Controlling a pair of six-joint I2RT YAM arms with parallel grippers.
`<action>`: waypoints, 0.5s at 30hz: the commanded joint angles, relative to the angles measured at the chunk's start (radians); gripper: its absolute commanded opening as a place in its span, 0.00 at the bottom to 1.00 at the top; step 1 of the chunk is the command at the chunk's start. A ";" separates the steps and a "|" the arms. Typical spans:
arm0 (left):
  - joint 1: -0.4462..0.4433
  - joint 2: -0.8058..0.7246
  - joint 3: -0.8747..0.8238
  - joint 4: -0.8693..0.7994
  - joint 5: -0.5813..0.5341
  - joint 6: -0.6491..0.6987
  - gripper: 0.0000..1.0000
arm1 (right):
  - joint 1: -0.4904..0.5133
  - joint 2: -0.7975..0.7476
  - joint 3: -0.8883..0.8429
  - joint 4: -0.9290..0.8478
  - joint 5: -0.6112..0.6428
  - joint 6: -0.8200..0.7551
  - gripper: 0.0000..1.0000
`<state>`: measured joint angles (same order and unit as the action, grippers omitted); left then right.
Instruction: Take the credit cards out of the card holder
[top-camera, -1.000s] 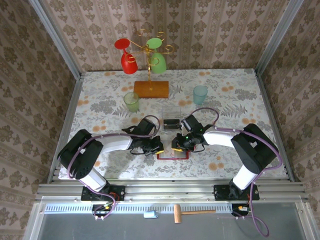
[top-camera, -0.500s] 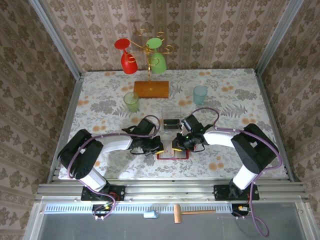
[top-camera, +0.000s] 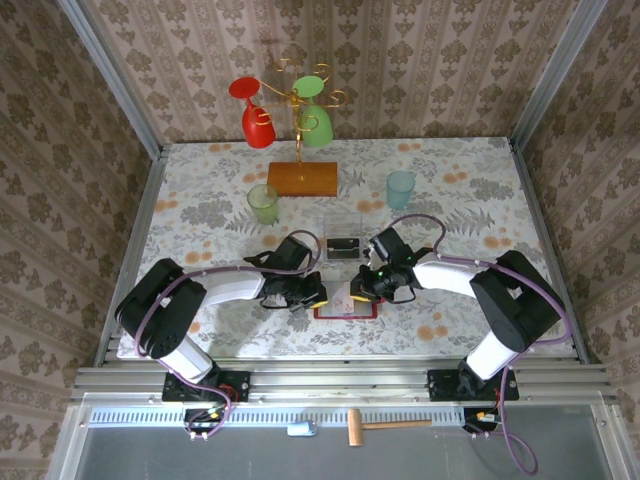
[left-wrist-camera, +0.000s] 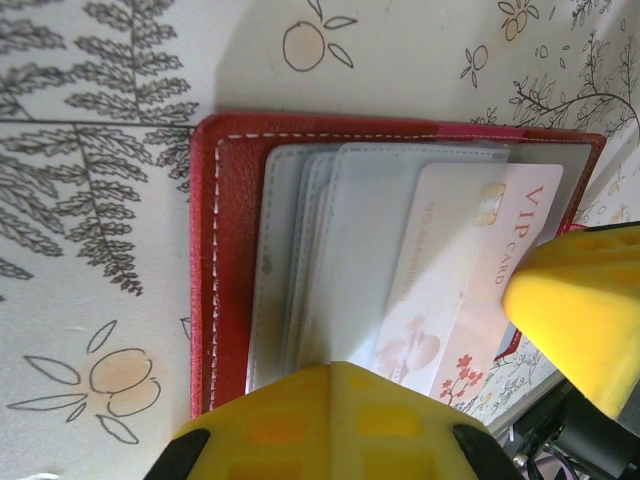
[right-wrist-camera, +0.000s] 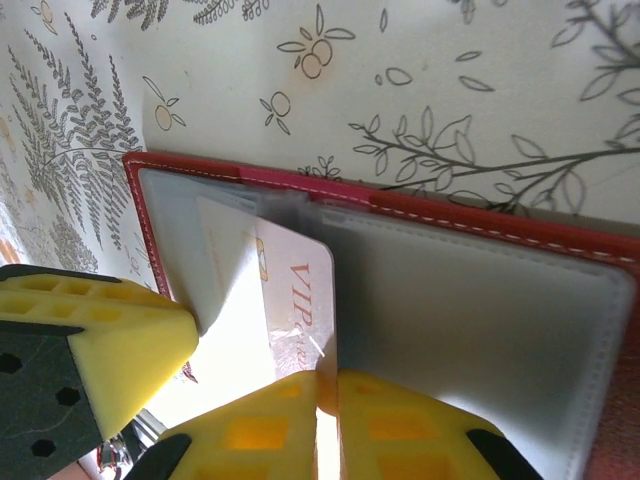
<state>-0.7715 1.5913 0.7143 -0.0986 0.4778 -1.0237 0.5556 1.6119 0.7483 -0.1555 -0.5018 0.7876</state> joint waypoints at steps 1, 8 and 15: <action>-0.002 -0.009 0.010 -0.058 -0.029 0.019 0.03 | -0.014 -0.036 -0.016 -0.077 0.030 -0.037 0.10; -0.002 -0.011 0.010 -0.055 -0.025 0.019 0.03 | -0.035 -0.067 0.000 -0.160 0.056 -0.087 0.10; -0.002 -0.011 0.010 -0.055 -0.025 0.019 0.03 | -0.048 -0.089 0.017 -0.213 0.073 -0.117 0.10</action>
<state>-0.7715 1.5909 0.7143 -0.0986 0.4774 -1.0237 0.5148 1.5486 0.7467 -0.2962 -0.4652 0.7021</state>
